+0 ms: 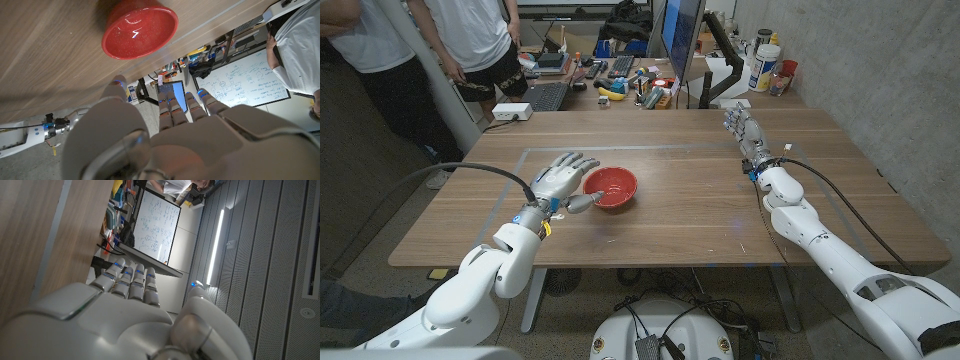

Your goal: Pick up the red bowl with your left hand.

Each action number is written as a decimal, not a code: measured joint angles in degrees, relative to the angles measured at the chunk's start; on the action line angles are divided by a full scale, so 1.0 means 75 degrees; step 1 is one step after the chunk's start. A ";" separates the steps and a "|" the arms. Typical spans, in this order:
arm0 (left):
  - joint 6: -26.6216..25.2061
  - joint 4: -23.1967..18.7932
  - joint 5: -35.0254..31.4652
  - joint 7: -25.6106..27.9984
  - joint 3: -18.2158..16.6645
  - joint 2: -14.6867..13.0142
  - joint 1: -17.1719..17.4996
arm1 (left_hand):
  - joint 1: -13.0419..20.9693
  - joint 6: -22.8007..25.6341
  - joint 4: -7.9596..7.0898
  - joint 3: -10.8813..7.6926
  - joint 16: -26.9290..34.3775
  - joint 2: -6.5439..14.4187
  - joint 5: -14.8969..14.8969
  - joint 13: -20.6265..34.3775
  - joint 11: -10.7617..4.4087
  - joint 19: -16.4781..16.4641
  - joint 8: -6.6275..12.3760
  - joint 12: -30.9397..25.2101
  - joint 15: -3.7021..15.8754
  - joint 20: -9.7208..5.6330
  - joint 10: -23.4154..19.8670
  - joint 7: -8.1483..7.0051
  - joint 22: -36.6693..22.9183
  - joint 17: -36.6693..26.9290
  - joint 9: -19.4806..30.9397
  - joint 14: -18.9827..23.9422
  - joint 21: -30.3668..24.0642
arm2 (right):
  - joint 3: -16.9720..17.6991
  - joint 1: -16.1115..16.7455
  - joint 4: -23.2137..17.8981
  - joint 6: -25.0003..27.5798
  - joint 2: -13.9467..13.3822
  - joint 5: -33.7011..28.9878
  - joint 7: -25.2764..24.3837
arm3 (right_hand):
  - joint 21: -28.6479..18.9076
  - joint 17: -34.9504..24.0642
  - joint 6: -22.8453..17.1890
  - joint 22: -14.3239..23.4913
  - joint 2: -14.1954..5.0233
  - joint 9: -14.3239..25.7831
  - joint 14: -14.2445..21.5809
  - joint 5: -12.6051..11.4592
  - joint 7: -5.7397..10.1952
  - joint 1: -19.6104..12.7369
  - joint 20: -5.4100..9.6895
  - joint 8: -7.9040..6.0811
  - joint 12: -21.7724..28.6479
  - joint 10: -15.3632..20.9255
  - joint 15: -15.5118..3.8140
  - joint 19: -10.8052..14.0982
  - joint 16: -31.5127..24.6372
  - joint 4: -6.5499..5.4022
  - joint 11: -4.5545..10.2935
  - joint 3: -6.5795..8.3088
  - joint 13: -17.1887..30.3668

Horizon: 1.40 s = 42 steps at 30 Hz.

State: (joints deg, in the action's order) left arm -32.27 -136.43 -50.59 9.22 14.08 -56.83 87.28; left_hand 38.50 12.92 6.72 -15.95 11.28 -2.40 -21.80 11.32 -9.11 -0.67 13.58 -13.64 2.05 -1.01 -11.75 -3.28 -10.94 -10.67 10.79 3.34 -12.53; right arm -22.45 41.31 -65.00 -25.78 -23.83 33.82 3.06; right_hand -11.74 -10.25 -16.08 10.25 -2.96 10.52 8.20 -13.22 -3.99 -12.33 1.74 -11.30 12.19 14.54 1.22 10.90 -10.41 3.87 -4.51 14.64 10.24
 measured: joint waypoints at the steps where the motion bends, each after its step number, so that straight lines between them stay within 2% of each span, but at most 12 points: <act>1: -0.0001 0.0000 0.0019 -0.0016 0.0006 -0.0006 -0.0005 | 0.0000 0.0000 0.0000 0.0000 0.0000 0.0000 0.0000 0.0000 0.0000 0.0000 0.0000 0.0000 0.0000 0.0000 0.0000 0.0000 0.0000 0.0000 0.0000 0.0000 0.0000 | -0.0003 -0.0002 0.0000 0.0000 0.0006 -0.0001 -0.0002 | 0.0000 0.0000 0.0000 0.0000 0.0000 0.0000 0.0000 0.0000 0.0000 0.0000 0.0000 0.0000 0.0000 0.0000 0.0000 0.0000 0.0000 0.0000 0.0000 0.0000 0.0000; 9: 0.0000 0.0060 0.0160 -0.0075 0.0116 -0.0088 -0.0077 | 0.0000 -0.0001 0.0000 0.0000 0.0000 0.0000 0.0000 0.0000 0.0000 0.0009 0.0000 0.0011 0.0000 0.0071 0.0000 0.0000 0.0000 0.0000 0.0000 0.0000 0.0000 | -0.0014 -0.0005 0.0000 0.0000 0.0033 -0.0013 -0.0030 | 0.0000 0.0000 0.0000 0.0000 0.0000 0.0000 0.0000 0.0000 0.0000 0.0000 0.0000 0.0000 0.0000 0.0027 0.0000 0.0000 0.0000 0.0000 -0.0027 0.0000 0.0000; 42: -0.0257 0.0254 0.0329 -0.0288 0.0757 -0.0368 -0.0526 | 0.0070 -0.0002 0.0031 0.0032 0.0000 -0.0070 0.0000 0.0000 -0.0001 0.0039 -0.0045 0.0046 0.0000 0.0100 -0.0001 -0.0001 -0.0001 -0.0001 0.0000 0.0000 0.0000 | -0.0066 -0.0114 0.0206 -0.0097 0.0175 -0.0044 -0.0030 | 0.0000 0.0000 0.0001 0.0000 0.0000 0.0000 -0.0001 -0.0058 0.0000 0.0000 0.0000 0.0000 0.0000 0.0026 0.0000 0.0000 0.0000 0.0000 -0.0026 0.0000 0.0000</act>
State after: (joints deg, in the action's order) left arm -34.19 -134.52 -48.13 7.06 19.75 -59.59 83.34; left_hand 39.02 12.90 6.96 -15.71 11.27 -2.93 -21.80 11.32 -9.13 -0.38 13.24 -13.29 2.05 -0.26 -11.75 -3.29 -10.95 -10.67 10.79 3.33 -12.53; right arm -22.94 40.46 -63.45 -26.51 -22.52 33.49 2.83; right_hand -11.74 -10.25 -16.07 10.25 -2.96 10.52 8.19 -13.65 -3.99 -12.33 1.74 -11.30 12.19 14.74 1.22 10.90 -10.41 3.87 -4.70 14.64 10.24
